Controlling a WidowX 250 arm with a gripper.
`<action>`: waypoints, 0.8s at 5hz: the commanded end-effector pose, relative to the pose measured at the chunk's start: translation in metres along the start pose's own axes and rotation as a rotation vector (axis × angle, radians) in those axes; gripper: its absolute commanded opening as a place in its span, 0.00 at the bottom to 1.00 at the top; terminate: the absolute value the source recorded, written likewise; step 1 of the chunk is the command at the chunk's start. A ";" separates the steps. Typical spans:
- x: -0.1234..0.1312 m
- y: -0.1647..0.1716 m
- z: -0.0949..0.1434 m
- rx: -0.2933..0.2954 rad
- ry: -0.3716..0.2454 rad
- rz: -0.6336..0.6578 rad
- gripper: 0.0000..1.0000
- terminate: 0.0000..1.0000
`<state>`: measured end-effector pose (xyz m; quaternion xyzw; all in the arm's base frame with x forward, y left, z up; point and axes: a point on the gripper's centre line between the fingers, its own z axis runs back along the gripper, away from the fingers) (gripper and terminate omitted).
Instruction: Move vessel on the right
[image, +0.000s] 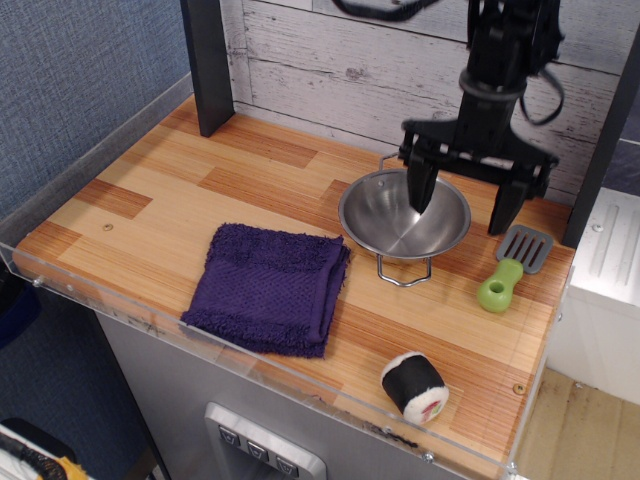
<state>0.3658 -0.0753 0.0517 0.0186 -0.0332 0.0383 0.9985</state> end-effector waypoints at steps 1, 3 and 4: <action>0.016 -0.004 0.076 -0.070 -0.161 0.053 1.00 0.00; 0.009 0.013 0.125 -0.065 -0.275 0.130 1.00 0.00; 0.004 0.027 0.143 -0.073 -0.321 0.153 1.00 1.00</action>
